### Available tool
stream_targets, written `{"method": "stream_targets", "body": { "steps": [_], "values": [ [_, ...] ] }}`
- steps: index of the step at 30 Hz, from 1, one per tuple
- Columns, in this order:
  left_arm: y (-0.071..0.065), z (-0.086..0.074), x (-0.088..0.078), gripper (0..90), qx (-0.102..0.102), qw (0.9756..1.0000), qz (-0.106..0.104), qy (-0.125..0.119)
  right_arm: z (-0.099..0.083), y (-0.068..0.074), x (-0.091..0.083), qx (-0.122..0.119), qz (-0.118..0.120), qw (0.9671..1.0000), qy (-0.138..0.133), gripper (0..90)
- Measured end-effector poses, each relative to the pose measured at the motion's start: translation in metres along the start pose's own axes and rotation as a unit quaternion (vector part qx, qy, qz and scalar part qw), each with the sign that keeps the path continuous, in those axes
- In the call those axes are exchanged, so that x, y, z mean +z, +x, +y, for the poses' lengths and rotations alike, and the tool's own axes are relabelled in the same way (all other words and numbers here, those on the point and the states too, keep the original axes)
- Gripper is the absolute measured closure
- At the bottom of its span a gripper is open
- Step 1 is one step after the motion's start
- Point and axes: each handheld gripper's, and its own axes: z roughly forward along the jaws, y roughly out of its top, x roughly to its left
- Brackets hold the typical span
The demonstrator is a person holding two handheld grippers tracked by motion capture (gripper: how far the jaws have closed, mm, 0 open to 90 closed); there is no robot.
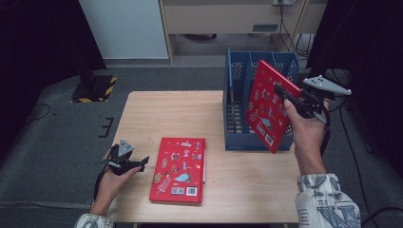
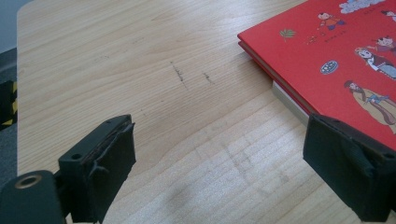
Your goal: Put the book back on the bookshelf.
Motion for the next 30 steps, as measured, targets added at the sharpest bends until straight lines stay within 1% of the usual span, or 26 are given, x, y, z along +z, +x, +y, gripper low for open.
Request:
{"method": "stream_targets", "body": {
  "steps": [7,12,17,27,30],
  "values": [
    [-0.001,0.000,0.001,8.3,0.004,1.0000,-0.001,0.003,0.006,-0.004,0.006,0.001,-0.011,0.9999,-0.003,80.0],
    [-0.001,0.000,0.001,8.3,0.002,1.0000,-0.002,0.002,0.011,-0.006,0.011,-0.002,-0.019,0.9998,-0.003,80.0],
    [-0.001,0.000,0.001,8.3,0.001,1.0000,-0.003,0.001,0.013,-0.009,0.016,0.001,-0.027,0.9996,-0.003,80.0],
    [0.000,0.000,0.000,8.2,-0.001,1.0000,-0.002,-0.001,0.017,-0.010,0.030,-0.008,-0.044,0.9990,0.000,80.0],
    [0.000,0.000,-0.001,8.3,-0.001,1.0000,-0.002,-0.001,0.016,-0.013,0.036,-0.009,-0.050,0.9987,0.003,79.9]
  ]
}}
